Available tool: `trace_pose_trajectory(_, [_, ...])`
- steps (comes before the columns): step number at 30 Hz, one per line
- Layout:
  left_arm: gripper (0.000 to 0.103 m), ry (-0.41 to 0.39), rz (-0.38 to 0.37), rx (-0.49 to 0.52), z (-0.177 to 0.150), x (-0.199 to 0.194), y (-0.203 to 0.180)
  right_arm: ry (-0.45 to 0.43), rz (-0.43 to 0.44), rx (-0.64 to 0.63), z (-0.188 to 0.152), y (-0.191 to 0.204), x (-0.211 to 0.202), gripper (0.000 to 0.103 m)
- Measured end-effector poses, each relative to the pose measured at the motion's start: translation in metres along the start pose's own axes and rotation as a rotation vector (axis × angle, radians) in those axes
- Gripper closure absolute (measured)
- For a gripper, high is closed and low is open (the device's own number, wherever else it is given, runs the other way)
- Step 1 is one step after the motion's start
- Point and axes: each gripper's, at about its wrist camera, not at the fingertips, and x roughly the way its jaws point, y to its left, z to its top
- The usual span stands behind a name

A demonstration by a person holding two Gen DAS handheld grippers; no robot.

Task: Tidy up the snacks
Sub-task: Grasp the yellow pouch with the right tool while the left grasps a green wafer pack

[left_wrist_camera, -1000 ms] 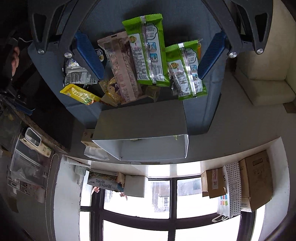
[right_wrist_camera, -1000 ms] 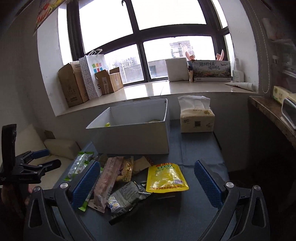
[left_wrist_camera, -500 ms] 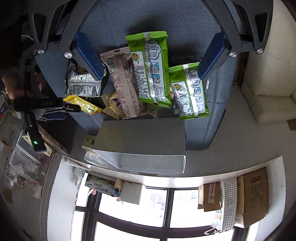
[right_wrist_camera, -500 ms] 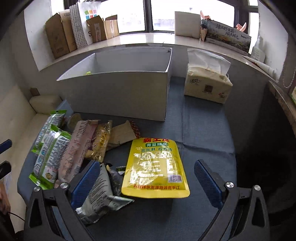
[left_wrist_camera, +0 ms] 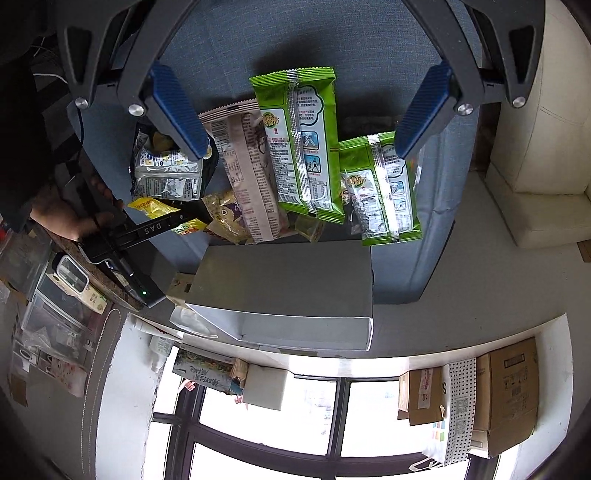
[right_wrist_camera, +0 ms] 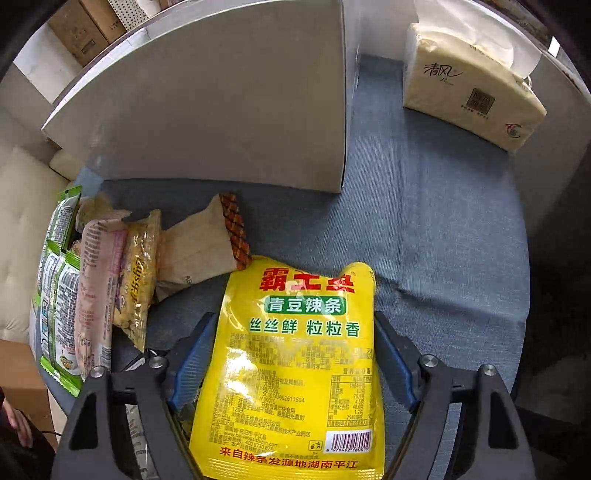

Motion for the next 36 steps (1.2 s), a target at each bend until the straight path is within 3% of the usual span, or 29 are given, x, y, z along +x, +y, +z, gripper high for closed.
trace_pose_trajectory(1, [0.000, 0.002, 0.003, -0.003, 0.000, 0.001, 0.001, -0.005, 0.007, 0.001, -0.001, 0.000, -0.001, 0.027])
trace_pose_trajectory(2, [0.000, 0.004, 0.006, -0.005, 0.000, 0.001, 0.002, -0.014, 0.008, 0.005, -0.003, 0.000, -0.004, 0.042])
trace_pose_trajectory(5, [0.000, 0.005, 0.010, -0.010, -0.001, 0.003, 0.004, -0.043, 0.084, 0.040, -0.011, -0.003, -0.014, 0.048])
trace_pose_trajectory(8, [0.000, 0.016, 0.015, -0.016, -0.002, 0.006, 0.006, -0.089, 0.090, 0.051, -0.022, -0.005, -0.024, 0.053])
trace_pose_trajectory(12, [0.000, 0.029, 0.024, -0.013, -0.003, 0.011, 0.008, -0.188, 0.113, 0.077, -0.058, -0.003, -0.056, 0.055])
trace_pose_trajectory(18, [0.000, 0.090, 0.047, 0.019, -0.007, 0.031, 0.002, -0.420, 0.142, 0.105, -0.108, 0.001, -0.132, 0.055])
trace_pose_trajectory(24, [0.000, 0.156, 0.163, 0.113, -0.005, 0.065, -0.014, -0.557, 0.176, 0.087, -0.159, 0.017, -0.175, 0.055])
trace_pose_trajectory(33, [0.000, 0.208, 0.447, 0.300, -0.013, 0.117, -0.045, -0.531, 0.229, 0.131, -0.156, 0.026, -0.153, 0.055])
trace_pose_trajectory(35, [0.001, 0.204, 0.460, 0.294, -0.014, 0.120, -0.044, -0.521, 0.238, 0.135, -0.154, 0.023, -0.145, 0.054])
trace_pose_trajectory(36, [0.009, 0.203, 0.437, 0.282, -0.013, 0.119, -0.043, -0.518, 0.238, 0.141, -0.154, 0.023, -0.142, 0.054])
